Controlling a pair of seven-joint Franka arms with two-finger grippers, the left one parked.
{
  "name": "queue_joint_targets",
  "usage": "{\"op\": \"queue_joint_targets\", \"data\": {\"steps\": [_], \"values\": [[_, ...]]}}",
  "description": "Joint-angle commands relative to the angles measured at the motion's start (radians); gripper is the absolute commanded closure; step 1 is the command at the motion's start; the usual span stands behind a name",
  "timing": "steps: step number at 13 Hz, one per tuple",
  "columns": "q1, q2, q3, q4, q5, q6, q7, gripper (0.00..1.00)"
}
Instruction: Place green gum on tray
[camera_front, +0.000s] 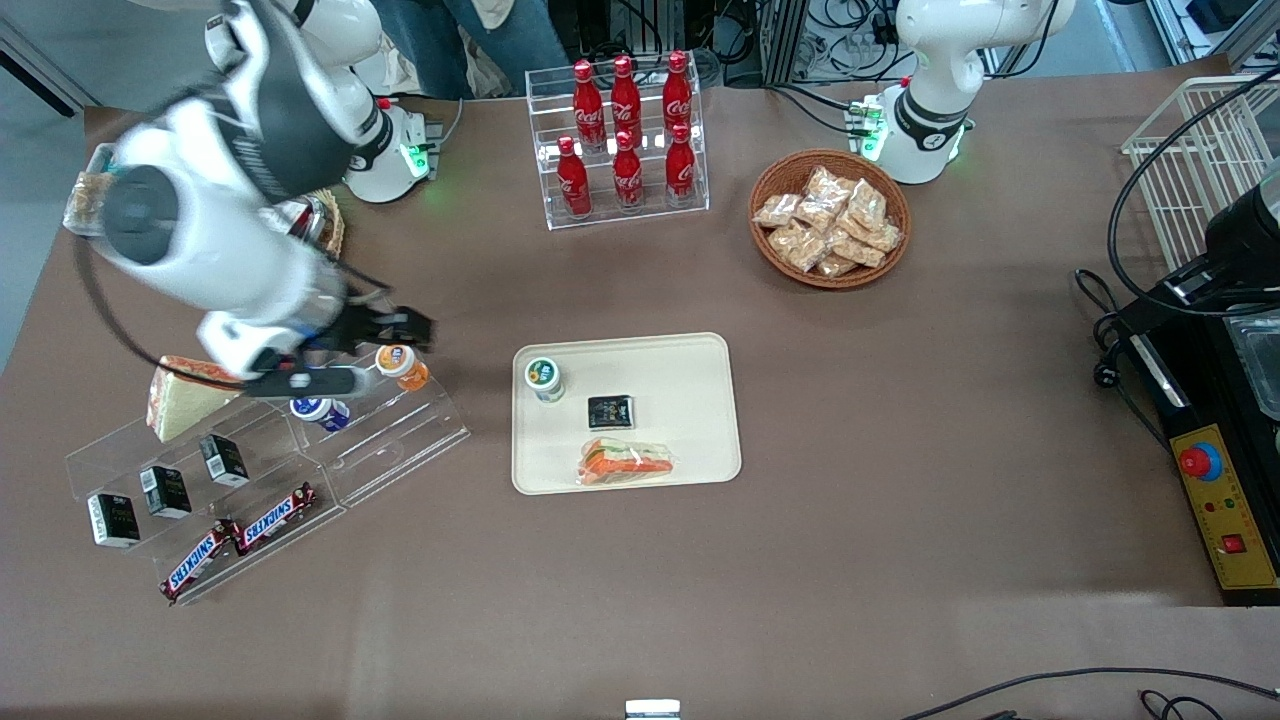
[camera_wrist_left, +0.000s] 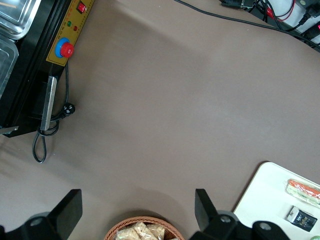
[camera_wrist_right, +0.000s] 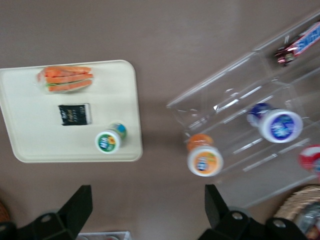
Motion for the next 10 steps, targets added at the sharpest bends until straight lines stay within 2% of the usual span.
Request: {"op": "queue_joint_targets", "data": {"steps": [1, 2, 4, 5, 7, 10], "values": [[-0.058, -0.025, -0.056, 0.06, 0.015, -0.09, -0.085, 0.0], [-0.093, -0.04, -0.056, 0.062, -0.022, -0.096, -0.093, 0.0], [-0.115, -0.055, -0.056, 0.062, -0.164, -0.099, -0.218, 0.0], [-0.136, -0.063, -0.056, 0.062, -0.174, -0.098, -0.284, 0.0], [-0.194, -0.068, -0.056, 0.06, -0.137, -0.095, -0.302, 0.0], [-0.195, -0.072, -0.058, 0.057, -0.126, -0.087, -0.274, 0.0]]}}
